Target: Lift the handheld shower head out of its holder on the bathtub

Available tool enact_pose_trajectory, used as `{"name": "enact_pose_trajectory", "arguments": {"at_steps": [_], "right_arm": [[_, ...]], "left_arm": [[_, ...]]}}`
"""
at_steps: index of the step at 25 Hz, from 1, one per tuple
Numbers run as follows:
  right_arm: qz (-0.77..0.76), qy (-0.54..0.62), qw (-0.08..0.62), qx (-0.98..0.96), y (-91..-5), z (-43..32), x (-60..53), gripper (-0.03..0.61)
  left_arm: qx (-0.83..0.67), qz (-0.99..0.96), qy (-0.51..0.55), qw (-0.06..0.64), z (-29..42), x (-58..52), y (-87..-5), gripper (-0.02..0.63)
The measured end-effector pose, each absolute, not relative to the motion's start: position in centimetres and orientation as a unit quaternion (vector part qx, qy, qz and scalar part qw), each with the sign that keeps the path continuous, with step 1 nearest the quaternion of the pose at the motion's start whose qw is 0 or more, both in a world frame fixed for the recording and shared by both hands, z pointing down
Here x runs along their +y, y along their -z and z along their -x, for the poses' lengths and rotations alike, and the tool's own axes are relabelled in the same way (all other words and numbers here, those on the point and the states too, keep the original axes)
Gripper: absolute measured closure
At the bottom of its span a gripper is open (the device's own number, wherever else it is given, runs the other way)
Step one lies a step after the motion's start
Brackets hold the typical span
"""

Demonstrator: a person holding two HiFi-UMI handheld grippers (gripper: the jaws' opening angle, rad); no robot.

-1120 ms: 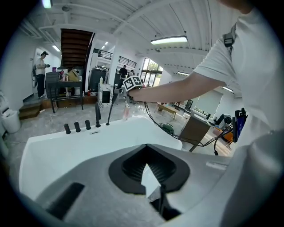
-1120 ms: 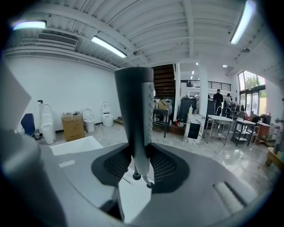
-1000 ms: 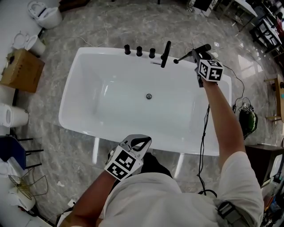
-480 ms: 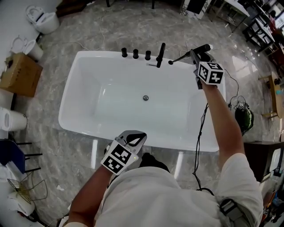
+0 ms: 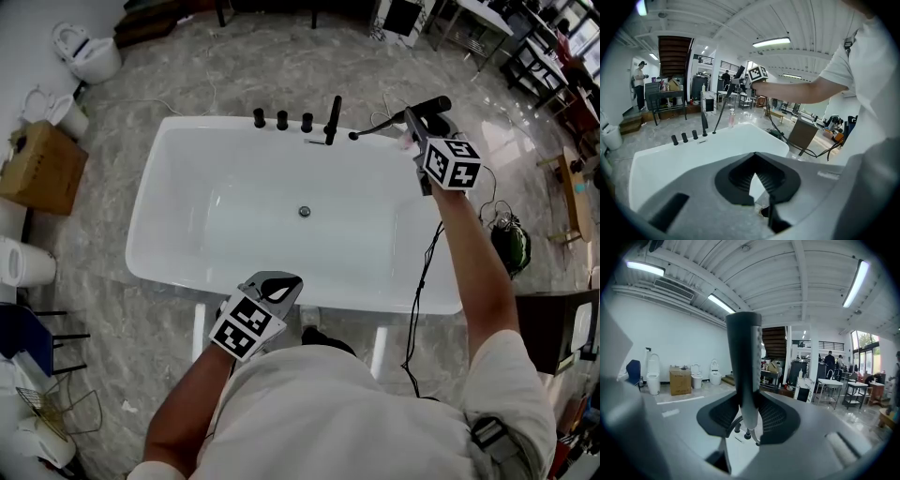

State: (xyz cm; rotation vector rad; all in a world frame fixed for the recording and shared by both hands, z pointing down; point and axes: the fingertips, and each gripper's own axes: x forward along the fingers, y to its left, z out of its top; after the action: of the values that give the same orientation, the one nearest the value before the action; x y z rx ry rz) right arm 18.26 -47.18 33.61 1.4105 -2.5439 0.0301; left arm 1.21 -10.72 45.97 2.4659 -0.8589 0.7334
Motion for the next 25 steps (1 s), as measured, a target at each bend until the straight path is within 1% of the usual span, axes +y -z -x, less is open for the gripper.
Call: {"name": "enact_pose_trajectory", "arguments": {"at_steps": [10, 25], "right_arm": [[-0.481, 0.028, 0.093, -0.871, -27.9, -18.4, -42.0, 0.433], [-0.504, 0.047, 0.062, -0.86, -22.4, -20.1, -34.8, 0.433]], "left_arm": [[-0.31, -0.894, -0.258, 0.196, -0.3, -10.0, -44.8, 0.606], [-0.291, -0.907, -0.245, 0.178, 0.2, -8.1, -43.8, 0.606]]}}
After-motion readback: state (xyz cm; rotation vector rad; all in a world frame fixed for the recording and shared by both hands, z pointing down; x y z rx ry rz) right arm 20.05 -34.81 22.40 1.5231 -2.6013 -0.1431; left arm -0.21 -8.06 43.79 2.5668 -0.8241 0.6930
